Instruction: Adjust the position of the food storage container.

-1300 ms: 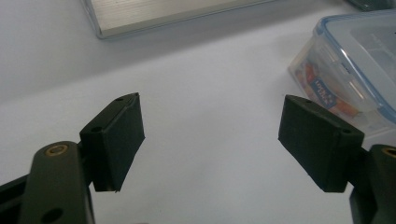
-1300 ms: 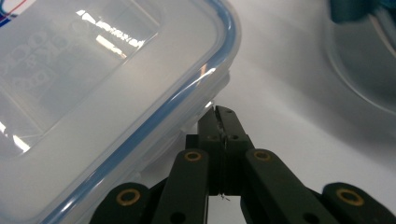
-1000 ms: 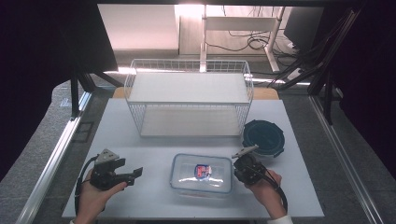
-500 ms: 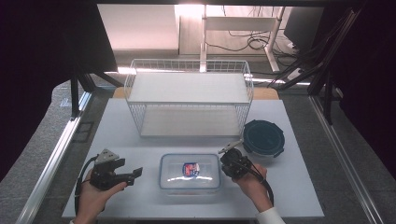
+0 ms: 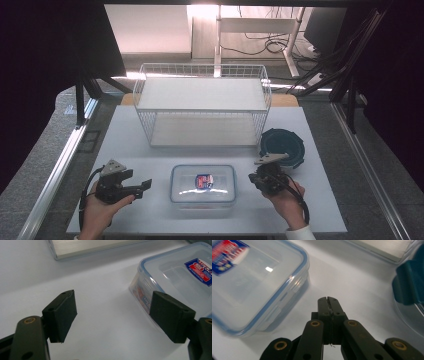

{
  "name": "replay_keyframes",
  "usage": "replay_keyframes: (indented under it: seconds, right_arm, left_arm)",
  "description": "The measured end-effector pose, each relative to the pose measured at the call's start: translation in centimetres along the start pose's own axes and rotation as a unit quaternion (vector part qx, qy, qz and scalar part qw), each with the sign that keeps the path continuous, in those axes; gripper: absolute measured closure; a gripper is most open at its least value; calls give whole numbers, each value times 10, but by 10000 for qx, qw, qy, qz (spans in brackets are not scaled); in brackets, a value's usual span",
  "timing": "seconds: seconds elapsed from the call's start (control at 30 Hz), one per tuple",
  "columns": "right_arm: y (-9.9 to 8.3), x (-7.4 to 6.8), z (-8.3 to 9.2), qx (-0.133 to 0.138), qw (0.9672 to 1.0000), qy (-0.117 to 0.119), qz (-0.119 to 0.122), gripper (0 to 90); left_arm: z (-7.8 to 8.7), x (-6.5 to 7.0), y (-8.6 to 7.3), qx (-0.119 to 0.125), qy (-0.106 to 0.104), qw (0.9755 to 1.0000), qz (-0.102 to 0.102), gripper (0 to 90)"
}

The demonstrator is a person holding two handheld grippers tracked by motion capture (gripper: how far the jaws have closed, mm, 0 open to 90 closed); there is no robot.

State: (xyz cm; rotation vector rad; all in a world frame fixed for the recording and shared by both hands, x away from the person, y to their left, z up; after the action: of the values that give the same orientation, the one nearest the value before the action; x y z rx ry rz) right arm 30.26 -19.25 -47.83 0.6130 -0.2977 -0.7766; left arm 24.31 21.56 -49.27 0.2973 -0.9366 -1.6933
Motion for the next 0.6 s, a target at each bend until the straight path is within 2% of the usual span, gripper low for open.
replay_keyframes:
  seconds: [0.03, 0.07, 0.1, 0.2, 0.27, 0.43, 0.6]
  right_arm:
    - [-2, 2, 4, 132, 9998, 102, -94, 805]
    - [-4, 4, 10, 377, 9986, 260, -274, 600]
    - [-4, 4, 10, 377, 9986, 260, -274, 600]
    - [-7, 7, 17, 632, 9961, 379, -487, 393]
    - [-8, 8, 20, 742, 9945, 443, -592, 304]
    - [-8, 7, 22, 787, 9932, 570, -635, 244]
    - [-8, 4, 21, 769, 9941, 540, -542, 206]
  left_arm:
    - [0, 0, 0, 1, 2, 10000, 3, 213]
    - [0, 0, 0, 2, 4, 10000, 7, 212]
    - [0, 0, 0, 5, 3, 10000, 9, 212]
    - [1, 0, 0, -19, -12, 10000, 19, 209]
    - [2, 1, 0, -32, -12, 10000, 6, 200]
    - [3, 1, 1, -29, 6, 10000, 29, 181]
    - [3, 0, 2, -52, 51, 9999, 93, 166]
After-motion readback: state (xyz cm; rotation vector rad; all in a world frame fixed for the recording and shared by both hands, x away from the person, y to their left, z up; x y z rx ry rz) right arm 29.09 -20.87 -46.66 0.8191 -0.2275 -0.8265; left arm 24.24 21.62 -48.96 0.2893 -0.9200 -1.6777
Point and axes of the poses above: each handheld gripper's, and its own axes: z roughly backward along the jaws, y roughly out of its top, x roughly to its right, the point moved 3 cm from there along -z, roughly forward along the jaws, and after that the axes turned 5 degrees about z, right-handed, at the moved point
